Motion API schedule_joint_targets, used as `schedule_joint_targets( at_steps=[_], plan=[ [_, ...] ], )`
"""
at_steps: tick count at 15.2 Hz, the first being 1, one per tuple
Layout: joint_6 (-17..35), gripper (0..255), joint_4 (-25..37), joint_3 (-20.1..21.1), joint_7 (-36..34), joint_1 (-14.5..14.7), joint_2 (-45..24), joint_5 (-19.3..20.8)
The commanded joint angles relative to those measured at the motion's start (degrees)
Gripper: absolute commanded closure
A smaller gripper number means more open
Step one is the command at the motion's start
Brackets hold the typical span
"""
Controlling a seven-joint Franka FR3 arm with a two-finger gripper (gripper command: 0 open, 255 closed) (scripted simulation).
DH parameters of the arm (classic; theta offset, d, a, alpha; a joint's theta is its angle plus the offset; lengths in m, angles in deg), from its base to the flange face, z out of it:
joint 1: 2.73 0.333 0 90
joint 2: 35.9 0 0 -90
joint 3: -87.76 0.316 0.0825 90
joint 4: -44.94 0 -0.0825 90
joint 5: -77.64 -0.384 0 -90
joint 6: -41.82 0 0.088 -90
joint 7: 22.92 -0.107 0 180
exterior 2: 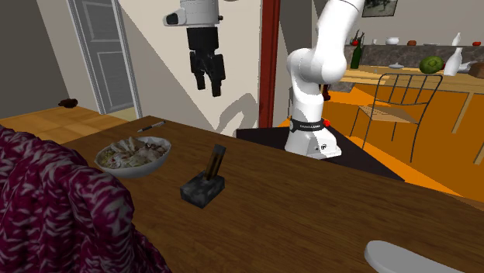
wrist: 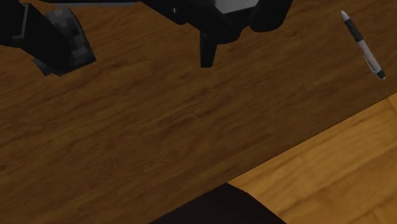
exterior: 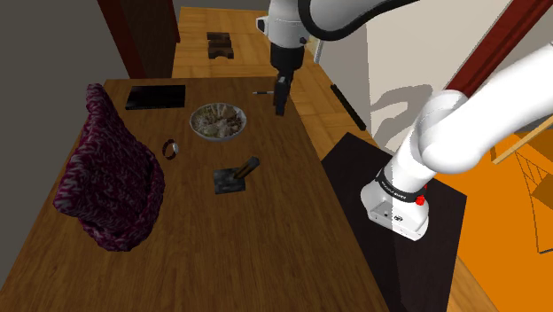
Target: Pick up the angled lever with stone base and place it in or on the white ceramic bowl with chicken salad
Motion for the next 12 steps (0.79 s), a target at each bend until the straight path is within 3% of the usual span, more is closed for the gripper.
schedule_joint_targets(
  at_steps=[1,12],
  plan=[
    [2.7,0,0.6,1.2,0.5,1.3,-3.0,-0.7],
    [16.3,0,5.2,8.1,2.6,7.4,-19.9,-1.5]
  ],
)
